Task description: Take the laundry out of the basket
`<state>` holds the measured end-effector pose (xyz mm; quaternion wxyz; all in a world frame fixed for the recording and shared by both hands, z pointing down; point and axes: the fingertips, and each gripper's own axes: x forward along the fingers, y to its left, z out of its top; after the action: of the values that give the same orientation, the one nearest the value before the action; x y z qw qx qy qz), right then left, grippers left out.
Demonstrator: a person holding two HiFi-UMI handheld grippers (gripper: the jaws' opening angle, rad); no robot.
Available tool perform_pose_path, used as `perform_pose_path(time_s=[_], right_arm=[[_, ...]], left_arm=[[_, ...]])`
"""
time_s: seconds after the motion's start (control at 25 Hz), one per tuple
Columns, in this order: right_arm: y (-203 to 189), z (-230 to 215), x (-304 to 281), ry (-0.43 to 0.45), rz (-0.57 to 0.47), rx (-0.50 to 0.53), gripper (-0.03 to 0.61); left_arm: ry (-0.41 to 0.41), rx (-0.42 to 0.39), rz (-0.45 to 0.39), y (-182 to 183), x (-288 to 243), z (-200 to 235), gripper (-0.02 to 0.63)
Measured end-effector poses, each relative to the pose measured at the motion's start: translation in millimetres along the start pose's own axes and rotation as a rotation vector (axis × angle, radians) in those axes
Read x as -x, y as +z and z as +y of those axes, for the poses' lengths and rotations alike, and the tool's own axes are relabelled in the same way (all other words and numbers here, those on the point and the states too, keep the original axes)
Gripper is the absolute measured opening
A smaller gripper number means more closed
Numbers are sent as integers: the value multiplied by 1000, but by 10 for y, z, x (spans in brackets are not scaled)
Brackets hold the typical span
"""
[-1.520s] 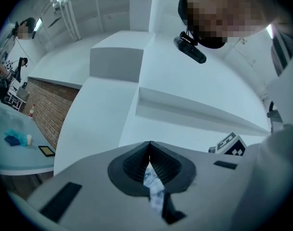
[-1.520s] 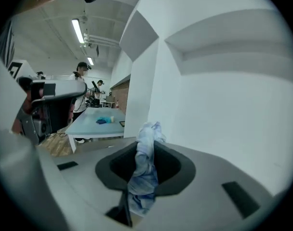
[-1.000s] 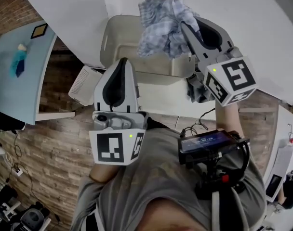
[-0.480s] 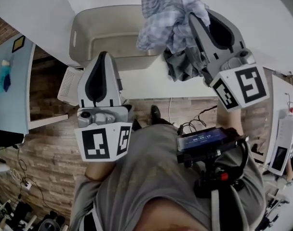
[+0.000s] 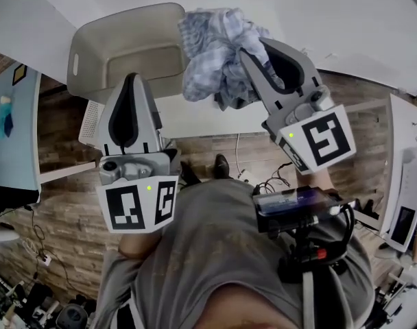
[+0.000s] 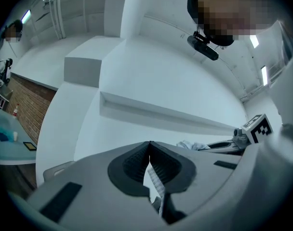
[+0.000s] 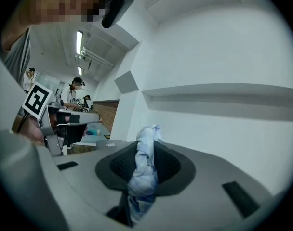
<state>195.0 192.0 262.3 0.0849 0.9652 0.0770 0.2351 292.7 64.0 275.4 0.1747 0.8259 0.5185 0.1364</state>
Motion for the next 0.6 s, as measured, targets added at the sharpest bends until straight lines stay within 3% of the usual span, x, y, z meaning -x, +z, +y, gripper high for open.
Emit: perform_pose_path(time_s=[0.28, 0.44, 0.6], right_arm=[[-556, -47, 50, 48, 40, -57, 91], [-824, 213, -3, 107, 35, -60, 91], [-1314, 375, -100, 140, 96, -83, 92]], left_arm=[[57, -53, 53, -99, 7, -223, 9], [92, -90, 86, -63, 139, -202, 9], [125, -117, 122, -127, 190, -242, 9]])
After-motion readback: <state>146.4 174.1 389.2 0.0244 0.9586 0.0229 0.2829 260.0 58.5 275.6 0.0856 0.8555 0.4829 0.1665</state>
